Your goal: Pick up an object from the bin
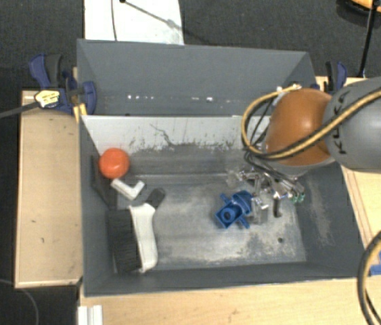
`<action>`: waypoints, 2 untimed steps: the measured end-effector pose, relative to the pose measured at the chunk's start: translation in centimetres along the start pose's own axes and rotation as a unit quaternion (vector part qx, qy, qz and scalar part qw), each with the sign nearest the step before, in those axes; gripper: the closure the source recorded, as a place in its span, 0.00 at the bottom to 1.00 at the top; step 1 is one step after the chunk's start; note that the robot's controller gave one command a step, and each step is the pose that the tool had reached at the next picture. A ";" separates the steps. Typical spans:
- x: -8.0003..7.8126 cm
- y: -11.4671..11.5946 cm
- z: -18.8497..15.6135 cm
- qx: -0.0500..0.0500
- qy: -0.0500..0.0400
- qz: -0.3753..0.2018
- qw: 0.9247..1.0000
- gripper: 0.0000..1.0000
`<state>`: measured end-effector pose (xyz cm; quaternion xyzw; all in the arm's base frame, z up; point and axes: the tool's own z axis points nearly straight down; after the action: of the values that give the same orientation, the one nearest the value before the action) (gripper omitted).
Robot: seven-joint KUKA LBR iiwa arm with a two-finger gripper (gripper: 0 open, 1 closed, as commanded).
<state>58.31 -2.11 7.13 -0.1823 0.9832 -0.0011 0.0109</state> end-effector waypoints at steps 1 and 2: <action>-0.6 -1.4 0.1 0.000 0.001 0.051 0.999 1.00; -0.6 -1.4 0.1 0.000 0.001 0.050 0.999 1.00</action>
Offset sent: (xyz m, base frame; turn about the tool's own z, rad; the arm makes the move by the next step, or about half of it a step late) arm 0.0000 0.0000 0.0000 0.0000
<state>59.39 -3.20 7.09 -0.1330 0.9911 -0.0009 0.0097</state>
